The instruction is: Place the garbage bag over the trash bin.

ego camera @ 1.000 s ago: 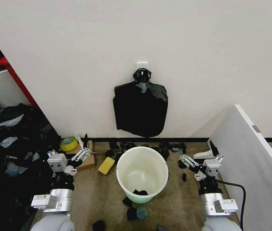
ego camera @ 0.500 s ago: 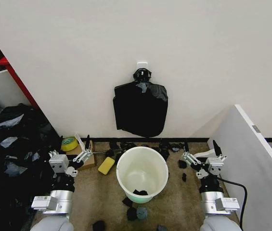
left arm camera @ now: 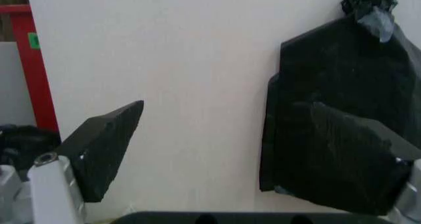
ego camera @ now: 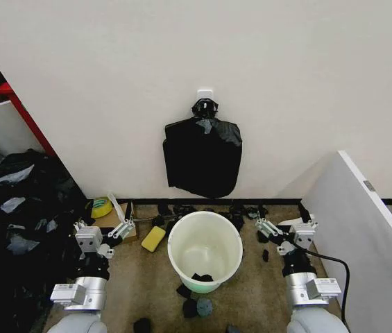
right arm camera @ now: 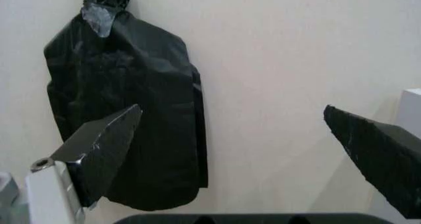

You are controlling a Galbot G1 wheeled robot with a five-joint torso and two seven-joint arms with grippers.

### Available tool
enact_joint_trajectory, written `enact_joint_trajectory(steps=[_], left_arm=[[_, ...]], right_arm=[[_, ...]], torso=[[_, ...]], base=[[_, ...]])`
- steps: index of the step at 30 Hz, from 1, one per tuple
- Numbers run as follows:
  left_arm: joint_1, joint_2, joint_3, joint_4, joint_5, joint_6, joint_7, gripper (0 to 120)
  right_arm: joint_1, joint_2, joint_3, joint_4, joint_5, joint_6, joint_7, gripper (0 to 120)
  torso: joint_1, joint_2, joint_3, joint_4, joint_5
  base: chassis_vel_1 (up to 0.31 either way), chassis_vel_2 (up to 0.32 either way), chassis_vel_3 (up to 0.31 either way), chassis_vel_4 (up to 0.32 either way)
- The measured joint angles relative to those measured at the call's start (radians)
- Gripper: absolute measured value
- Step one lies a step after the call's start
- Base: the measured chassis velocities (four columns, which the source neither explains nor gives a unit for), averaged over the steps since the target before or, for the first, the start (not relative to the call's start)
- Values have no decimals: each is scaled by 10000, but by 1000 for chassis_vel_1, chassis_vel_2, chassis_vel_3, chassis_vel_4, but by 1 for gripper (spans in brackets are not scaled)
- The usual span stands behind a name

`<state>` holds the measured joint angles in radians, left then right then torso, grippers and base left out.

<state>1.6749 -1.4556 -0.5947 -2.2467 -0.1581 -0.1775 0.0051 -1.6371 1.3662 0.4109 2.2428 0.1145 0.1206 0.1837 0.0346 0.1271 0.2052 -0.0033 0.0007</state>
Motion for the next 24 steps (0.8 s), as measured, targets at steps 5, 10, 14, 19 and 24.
enact_joint_trajectory(steps=[5, 10, 14, 19, 24], left_arm=[[-36, 56, 26, 38, -72, -27, 18, 100], [21, 89, -65, -100, -381, -35, 51, 100], [105, 140, -168, -231, -736, -86, 63, 100], [254, 166, -310, -362, -1104, -188, -50, 100], [436, 221, -407, -412, -1115, -217, -166, 100]], right_arm=[[159, -77, 17, -102, 99, 4, -49, 100], [538, -127, -124, -295, 344, -12, -180, 100], [1197, -306, -313, -508, 1662, -247, -552, 100], [2632, -419, -601, -1504, 4222, -287, -1680, 100], [4336, -143, -1245, -2510, 7544, -223, -3108, 100]], torso=[[0, 0, 0, 0, 0], [1, 0, 0, -1, 0], [1, 0, 0, -2, 0], [2, 0, 0, 1, 2], [3, 0, 1, 1, -2]], base=[[0, 0, 0, 0], [0, 0, 0, 0], [0, 0, 0, 0], [0, 0, 0, 0], [0, 0, 0, 0]])
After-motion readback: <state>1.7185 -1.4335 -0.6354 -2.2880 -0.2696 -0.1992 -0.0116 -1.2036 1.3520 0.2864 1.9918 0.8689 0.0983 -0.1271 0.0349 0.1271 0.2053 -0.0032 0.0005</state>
